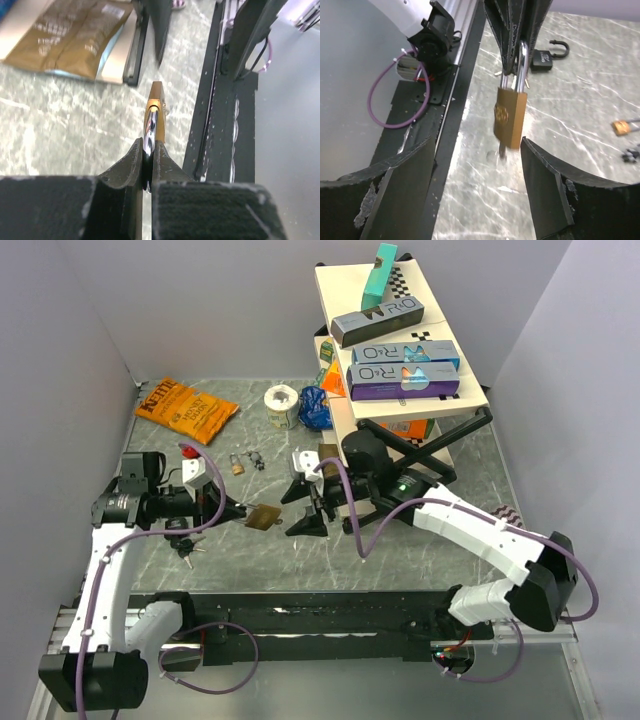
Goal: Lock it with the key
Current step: Lock the lock.
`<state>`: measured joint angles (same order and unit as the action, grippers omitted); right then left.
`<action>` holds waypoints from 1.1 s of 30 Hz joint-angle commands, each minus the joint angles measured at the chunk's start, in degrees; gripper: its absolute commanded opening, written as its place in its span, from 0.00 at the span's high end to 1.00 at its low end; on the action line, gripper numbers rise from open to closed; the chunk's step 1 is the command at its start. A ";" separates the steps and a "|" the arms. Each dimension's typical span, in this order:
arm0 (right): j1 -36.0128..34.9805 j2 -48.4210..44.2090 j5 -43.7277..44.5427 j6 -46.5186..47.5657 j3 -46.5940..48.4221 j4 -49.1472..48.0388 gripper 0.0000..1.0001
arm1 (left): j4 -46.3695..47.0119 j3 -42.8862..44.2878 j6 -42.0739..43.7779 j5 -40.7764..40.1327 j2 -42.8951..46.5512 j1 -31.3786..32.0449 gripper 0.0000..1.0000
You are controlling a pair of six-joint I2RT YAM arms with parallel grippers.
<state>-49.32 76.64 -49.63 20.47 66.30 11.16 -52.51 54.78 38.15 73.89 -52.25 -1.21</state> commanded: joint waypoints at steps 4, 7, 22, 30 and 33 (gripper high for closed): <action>1.33 -2.38 0.85 3.18 0.05 3.79 0.27 | -3.13 2.96 6.77 5.04 1.36 -1.07 0.99; 1.24 -0.53 0.50 1.60 0.58 1.86 0.28 | -0.75 2.61 4.57 5.48 2.50 -1.07 0.99; 0.89 4.04 -2.58 -0.25 -0.47 -2.98 0.55 | 10.14 0.85 -9.23 4.86 6.63 -1.07 0.99; 0.98 5.36 -2.49 -1.57 0.06 -4.92 0.59 | 9.71 0.68 -10.11 4.86 6.99 -0.99 0.99; 0.98 5.97 -2.05 -1.92 0.05 -4.83 0.55 | 9.01 0.85 -9.50 5.30 6.72 -1.16 0.99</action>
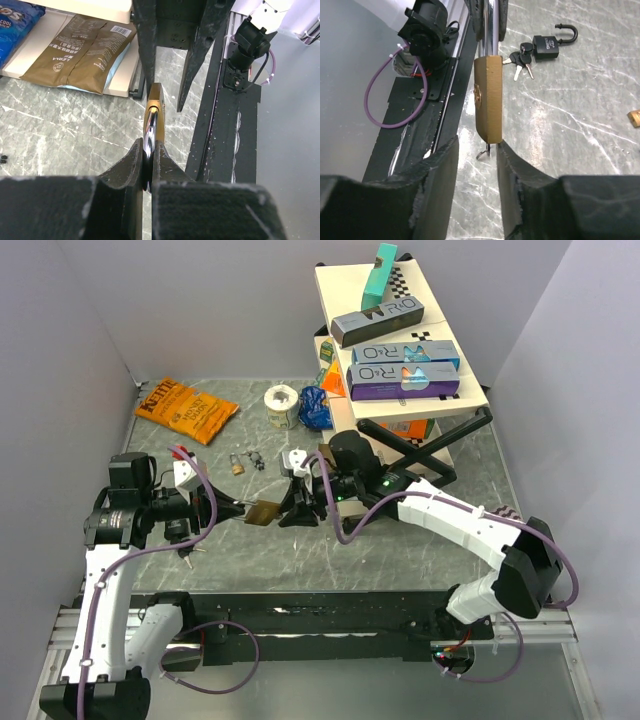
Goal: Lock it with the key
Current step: Lock the lock.
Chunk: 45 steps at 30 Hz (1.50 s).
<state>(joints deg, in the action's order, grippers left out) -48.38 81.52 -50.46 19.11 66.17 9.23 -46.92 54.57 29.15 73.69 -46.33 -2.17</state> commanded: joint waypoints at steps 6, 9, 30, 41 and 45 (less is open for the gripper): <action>0.04 0.93 -1.49 -1.19 -0.25 -3.52 0.74 | 1.39 1.51 1.44 5.15 0.36 -0.11 0.99; 0.04 1.01 -1.40 -0.84 -0.52 -3.26 0.89 | 3.67 1.42 -1.71 4.97 0.09 -0.20 0.99; 2.32 -5.23 3.26 9.09 -7.46 5.18 1.00 | 6.31 5.81 -3.58 7.08 -2.98 -3.54 0.99; 3.20 -4.61 4.32 12.00 -6.76 9.66 1.00 | -0.36 8.97 3.63 8.22 -5.79 -6.35 0.99; 3.47 -3.82 4.75 12.35 -6.58 10.63 1.00 | -0.03 9.33 3.73 8.57 -6.32 -8.63 0.99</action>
<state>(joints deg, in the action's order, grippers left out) -45.54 78.17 -45.71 29.52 59.64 14.61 -48.86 60.47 30.50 77.08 -52.95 -8.73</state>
